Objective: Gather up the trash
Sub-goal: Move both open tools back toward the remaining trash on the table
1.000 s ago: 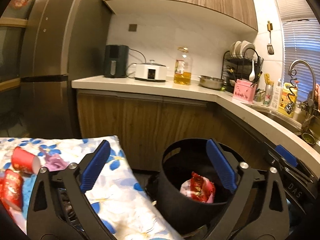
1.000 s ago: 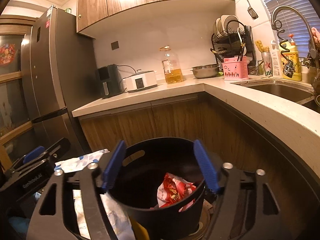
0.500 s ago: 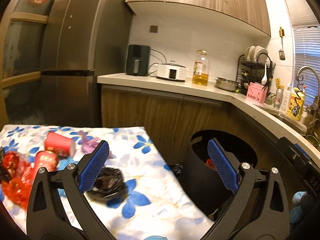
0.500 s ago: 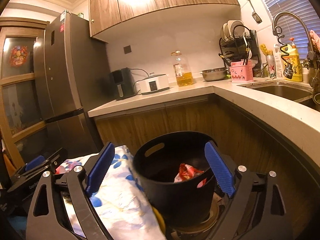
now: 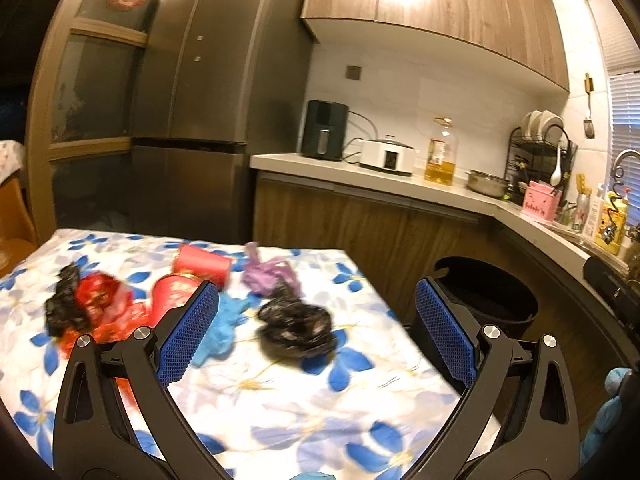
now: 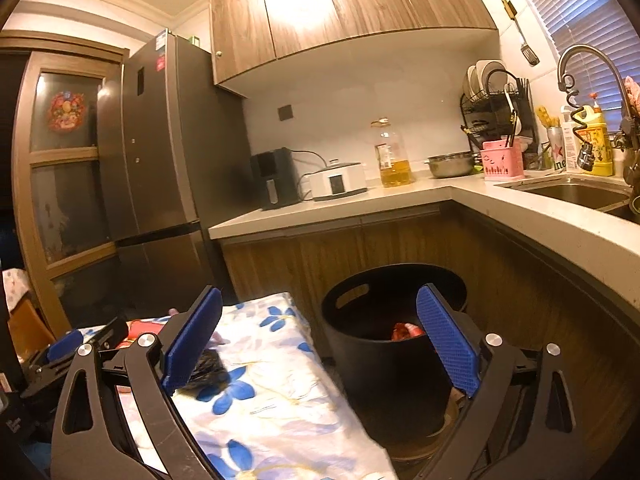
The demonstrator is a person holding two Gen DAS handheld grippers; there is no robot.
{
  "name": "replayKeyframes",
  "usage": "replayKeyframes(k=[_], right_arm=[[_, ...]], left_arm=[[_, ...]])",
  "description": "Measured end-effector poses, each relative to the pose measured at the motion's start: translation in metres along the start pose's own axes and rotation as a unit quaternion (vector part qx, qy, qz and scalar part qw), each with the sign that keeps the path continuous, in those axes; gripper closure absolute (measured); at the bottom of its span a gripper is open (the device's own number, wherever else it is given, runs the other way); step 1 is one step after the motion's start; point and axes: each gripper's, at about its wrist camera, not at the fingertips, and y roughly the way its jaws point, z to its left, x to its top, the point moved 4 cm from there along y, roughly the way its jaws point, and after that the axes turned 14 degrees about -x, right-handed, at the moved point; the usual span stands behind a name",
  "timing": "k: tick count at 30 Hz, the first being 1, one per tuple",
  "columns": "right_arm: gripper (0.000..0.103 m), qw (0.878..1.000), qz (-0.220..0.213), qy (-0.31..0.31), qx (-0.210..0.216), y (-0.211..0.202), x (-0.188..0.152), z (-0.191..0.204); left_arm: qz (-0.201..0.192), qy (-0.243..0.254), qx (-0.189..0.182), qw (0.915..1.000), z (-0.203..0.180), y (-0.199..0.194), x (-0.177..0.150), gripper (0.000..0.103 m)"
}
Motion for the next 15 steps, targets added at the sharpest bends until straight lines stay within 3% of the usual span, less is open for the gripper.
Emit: replayKeyframes(k=[6,15], right_arm=[[0.009,1.0,0.009,-0.007,0.019,-0.007,-0.016,0.02],[0.009,0.998,0.034,-0.021,0.052,-0.008,-0.045,0.06]], left_arm=[[-0.006,-0.001,0.052,0.9986,0.038,-0.024,-0.018,0.006],[-0.009,-0.021,0.14,0.9899,0.11,-0.042,-0.047,0.006]])
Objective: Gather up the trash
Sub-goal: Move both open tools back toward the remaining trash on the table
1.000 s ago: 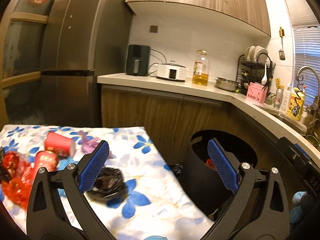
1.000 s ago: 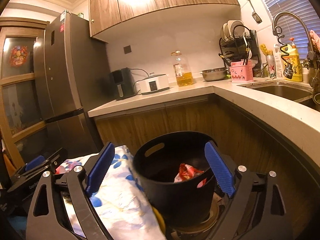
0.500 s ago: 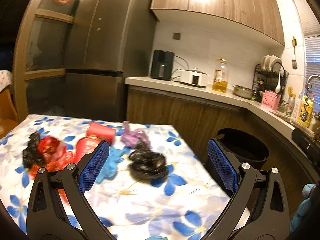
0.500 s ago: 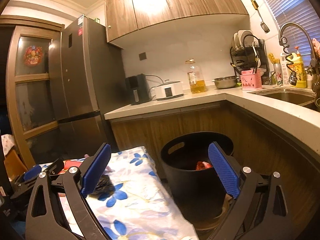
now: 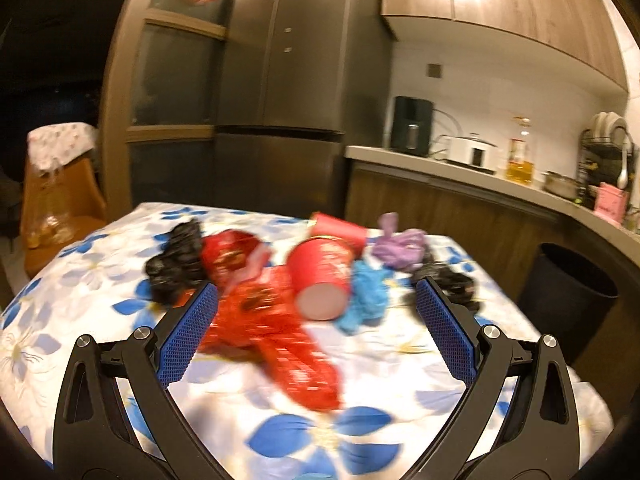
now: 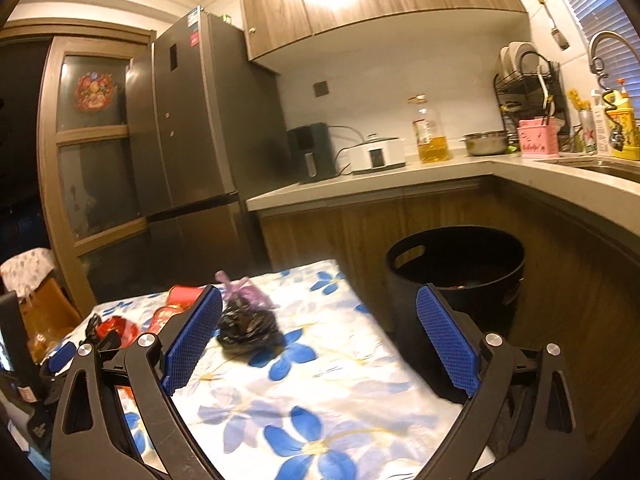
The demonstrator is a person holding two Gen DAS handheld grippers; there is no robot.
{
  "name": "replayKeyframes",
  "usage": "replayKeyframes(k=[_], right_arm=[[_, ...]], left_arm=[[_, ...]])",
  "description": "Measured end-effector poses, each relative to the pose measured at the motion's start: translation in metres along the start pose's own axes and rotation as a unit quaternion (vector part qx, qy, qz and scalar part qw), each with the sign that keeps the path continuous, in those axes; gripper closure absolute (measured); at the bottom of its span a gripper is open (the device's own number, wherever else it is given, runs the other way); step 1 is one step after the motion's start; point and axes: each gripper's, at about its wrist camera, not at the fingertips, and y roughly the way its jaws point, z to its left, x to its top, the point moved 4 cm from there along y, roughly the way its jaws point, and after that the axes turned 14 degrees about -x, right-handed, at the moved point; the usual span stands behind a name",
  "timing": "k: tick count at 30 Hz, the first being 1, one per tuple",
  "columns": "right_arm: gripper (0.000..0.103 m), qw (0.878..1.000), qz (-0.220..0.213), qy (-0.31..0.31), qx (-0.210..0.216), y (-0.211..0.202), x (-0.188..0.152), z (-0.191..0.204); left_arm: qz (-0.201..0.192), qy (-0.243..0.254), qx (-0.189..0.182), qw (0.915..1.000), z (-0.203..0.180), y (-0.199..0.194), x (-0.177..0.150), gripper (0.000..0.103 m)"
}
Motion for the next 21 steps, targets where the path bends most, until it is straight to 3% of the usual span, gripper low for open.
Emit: replayKeyframes(k=[6,13,18,21], right_arm=[[0.009,1.0,0.014,-0.012,0.019,0.01,-0.011,0.028],[0.009,0.999,0.028,-0.026,0.036,0.023,-0.019,0.053],[0.009,0.998,0.036,-0.035,0.042,0.031,-0.025,0.065],[0.009,0.997,0.043,-0.04,0.044,0.036,-0.03,0.071]], left_arm=[[0.032,-0.038,0.014,0.9987,0.028,0.022,-0.007,0.008],[0.088,-0.059,0.023,0.9941,0.039,0.043,-0.021,0.041],[0.102,-0.074,0.021,0.9918,0.045,0.049,-0.028,0.062],[0.11,-0.079,0.012,0.9907,0.046,0.051,-0.03,0.08]])
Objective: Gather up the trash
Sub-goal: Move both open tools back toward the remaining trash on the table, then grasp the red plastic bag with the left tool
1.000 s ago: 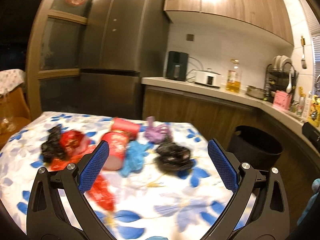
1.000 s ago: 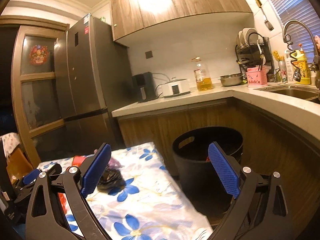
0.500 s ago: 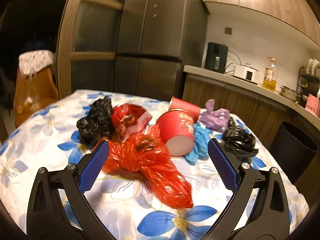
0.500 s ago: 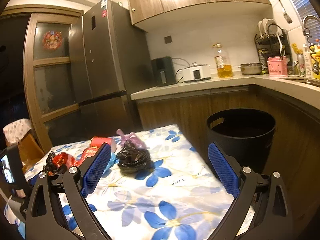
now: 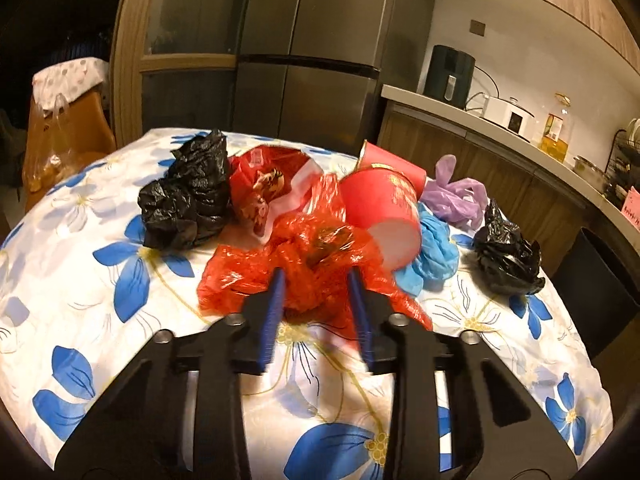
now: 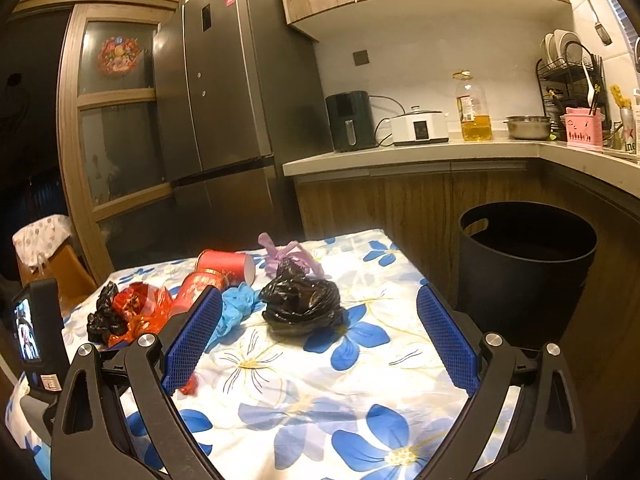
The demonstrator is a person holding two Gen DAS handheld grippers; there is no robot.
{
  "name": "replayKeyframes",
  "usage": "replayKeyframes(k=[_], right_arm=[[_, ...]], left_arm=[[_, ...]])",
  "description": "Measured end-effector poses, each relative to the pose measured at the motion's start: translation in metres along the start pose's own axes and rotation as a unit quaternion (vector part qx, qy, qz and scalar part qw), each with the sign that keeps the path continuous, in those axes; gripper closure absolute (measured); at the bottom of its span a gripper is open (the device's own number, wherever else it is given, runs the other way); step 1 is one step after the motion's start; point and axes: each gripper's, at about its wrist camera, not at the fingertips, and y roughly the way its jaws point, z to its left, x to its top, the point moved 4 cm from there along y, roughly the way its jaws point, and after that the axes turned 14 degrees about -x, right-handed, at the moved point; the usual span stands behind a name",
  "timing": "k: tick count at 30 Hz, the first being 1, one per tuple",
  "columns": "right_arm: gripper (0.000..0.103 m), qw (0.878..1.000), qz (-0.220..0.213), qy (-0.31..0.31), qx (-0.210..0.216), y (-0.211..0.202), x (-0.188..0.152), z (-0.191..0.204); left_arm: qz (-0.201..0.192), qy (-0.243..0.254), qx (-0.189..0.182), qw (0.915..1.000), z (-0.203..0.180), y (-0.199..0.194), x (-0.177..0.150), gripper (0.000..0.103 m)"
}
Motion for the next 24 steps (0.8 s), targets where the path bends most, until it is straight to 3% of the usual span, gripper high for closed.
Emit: replayKeyframes(k=[1,5,12,24], right_arm=[[0.009,1.0,0.002,-0.001,0.001,0.002,0.0,0.002],[0.009,1.0,0.01,-0.008,0.005,0.006,-0.006,0.008],[0.009,1.0,0.017,-0.01,0.011,0.011,-0.008,0.016],[0.009,0.999,0.023,-0.026,0.042,0.022,-0.011,0.051]], left_arm=[[0.003,-0.002,-0.002,1.0,0.0,0.001,-0.001,0.095],[0.012,-0.021,-0.025,0.9994,0.007,0.003,-0.003,0.103],[-0.011,-0.035,-0.067,0.9971,0.011,-0.017,-0.001,0.103],[-0.078,-0.01,-0.08,0.9937,0.016,-0.086,0.021,0.103]])
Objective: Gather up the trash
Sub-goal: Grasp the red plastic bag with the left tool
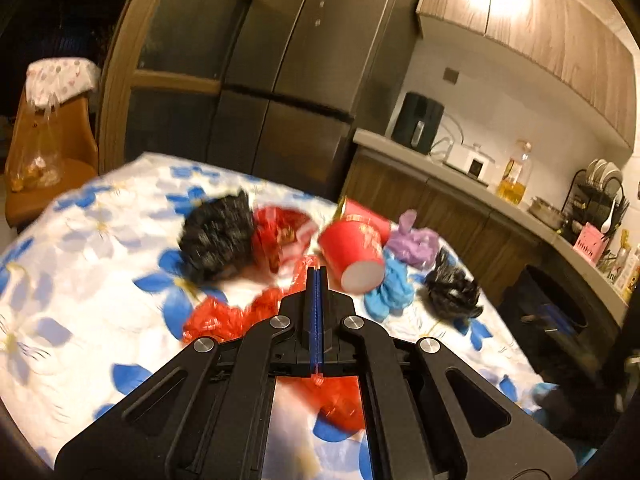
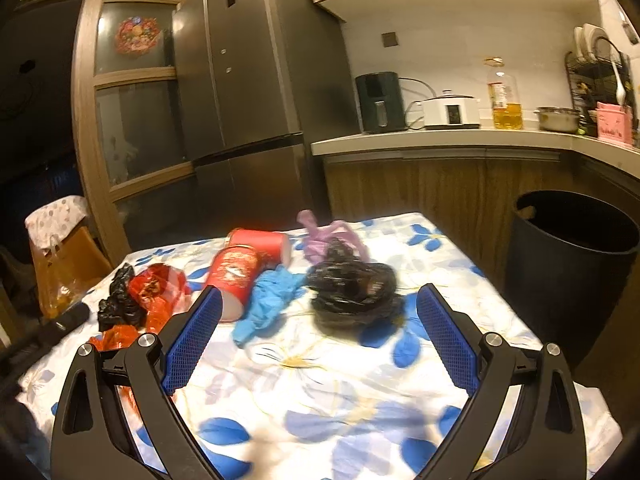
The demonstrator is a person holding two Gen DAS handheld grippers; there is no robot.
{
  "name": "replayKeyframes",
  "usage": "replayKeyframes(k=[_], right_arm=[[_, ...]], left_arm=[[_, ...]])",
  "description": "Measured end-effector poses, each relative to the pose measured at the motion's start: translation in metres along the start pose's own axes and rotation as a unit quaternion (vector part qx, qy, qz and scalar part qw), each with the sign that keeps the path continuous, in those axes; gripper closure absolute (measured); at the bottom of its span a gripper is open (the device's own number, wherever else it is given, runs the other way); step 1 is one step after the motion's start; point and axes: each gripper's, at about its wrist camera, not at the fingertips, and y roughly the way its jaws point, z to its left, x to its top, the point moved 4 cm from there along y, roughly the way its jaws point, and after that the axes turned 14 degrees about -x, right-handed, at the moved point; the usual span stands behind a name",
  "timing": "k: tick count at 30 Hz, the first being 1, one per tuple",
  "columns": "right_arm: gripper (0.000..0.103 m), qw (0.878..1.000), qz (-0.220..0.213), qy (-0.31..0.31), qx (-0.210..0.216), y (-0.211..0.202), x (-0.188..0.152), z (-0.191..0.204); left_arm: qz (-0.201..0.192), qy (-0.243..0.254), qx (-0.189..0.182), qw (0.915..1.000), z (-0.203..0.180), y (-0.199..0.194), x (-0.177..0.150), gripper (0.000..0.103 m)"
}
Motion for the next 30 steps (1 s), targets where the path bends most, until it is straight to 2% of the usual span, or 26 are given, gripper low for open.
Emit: replayKeyframes(k=[6,10,11,12,13,14,16,20,24,27,29,30], right_arm=[[0.01,0.999,0.003,-0.027,0.032,0.024,0.006,0.053],[0.012,0.998,0.014,-0.035,0.041,0.039,0.007,0.076],[0.012,0.998,0.014,-0.034,0.042,0.04,0.007,0.077],[0.012,0.998,0.013,-0.034,0.043,0.04,0.007,0.078],[0.012,0.999,0.015,-0.034,0.04,0.042,0.006,0.078],[0.012,0.999,0.018,-0.033,0.039,0.043,0.005,0.076],[0.012,0.999,0.024,-0.028,0.036,0.045,0.004,0.074],[0.012,0.999,0.026,-0.024,0.03,0.045,0.003,0.069],[0.012,0.999,0.025,-0.026,0.024,0.047,0.003,0.067],[0.012,0.999,0.022,-0.023,0.023,0.049,0.006,0.067],[0.012,0.999,0.022,-0.021,0.024,0.051,0.008,0.067],[0.012,0.999,0.022,-0.022,0.023,0.051,0.008,0.067]], left_arm=[[-0.03,0.006,0.007,0.9995,0.01,-0.024,0.021,0.103],[-0.009,0.019,0.009,0.9997,0.022,-0.02,0.02,0.103],[-0.003,0.019,0.008,0.9998,0.026,-0.018,0.017,0.098],[0.007,0.02,0.005,0.9998,0.03,-0.015,0.014,0.088],[0.013,0.019,0.003,0.9997,0.035,-0.012,0.012,0.053],[0.015,0.015,-0.009,0.9997,0.04,-0.01,0.009,0.028],[0.02,0.014,-0.018,0.9995,0.043,-0.005,0.006,0.027],[0.081,0.014,-0.035,0.996,0.048,0.02,-0.008,0.027],[0.116,-0.003,-0.033,0.9927,0.053,0.039,-0.009,0.027],[0.144,0.029,-0.027,0.9888,0.044,0.053,-0.014,0.027],[0.158,0.046,-0.033,0.9857,0.039,0.059,-0.021,0.046],[0.16,0.051,-0.033,0.9853,0.038,0.061,-0.022,0.049]])
